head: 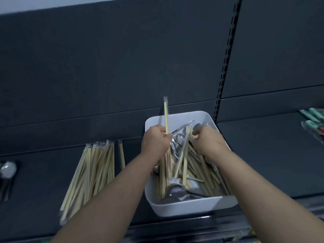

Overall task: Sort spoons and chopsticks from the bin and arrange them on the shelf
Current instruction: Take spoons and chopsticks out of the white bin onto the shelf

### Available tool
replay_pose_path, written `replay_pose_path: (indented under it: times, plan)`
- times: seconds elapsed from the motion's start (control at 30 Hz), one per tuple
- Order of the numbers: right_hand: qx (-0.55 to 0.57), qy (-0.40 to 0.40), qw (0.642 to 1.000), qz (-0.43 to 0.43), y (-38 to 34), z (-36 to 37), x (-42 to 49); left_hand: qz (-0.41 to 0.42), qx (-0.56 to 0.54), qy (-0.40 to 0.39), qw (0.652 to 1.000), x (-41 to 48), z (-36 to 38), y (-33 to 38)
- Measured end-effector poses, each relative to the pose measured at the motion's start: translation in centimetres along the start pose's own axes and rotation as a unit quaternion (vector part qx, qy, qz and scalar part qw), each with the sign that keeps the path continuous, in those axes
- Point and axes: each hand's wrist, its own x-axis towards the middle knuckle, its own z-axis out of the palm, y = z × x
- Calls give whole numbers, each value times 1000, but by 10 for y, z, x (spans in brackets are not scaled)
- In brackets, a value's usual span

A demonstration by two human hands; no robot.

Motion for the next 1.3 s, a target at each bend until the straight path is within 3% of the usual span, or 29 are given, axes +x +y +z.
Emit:
replay_pose_path:
  times: [0.23,0.5,0.77,0.87,0.97,1.13,1.3]
  plan:
    - [-129,-89,987,31,-21,34,-25,7,111,-84,990,-5,-16,-12]
    - [-91,-82,989,87,-4,19,-39,45,181,-161,969,-10,1,-2]
    - [-41,-31,993,108,17,-1,-50,72,243,-154,955,-12,54,3]
    - [-18,-10,995,100,17,-9,-50,46,199,-142,969,-9,54,4]
    - [-1,18,998,60,6,-13,-46,1,53,-77,996,-3,37,10]
    - [55,61,996,-36,-55,-14,-43,10,-142,25,989,10,-27,5]
    - [46,-5,995,-91,-129,23,-49,-72,-60,58,994,6,-101,-68]
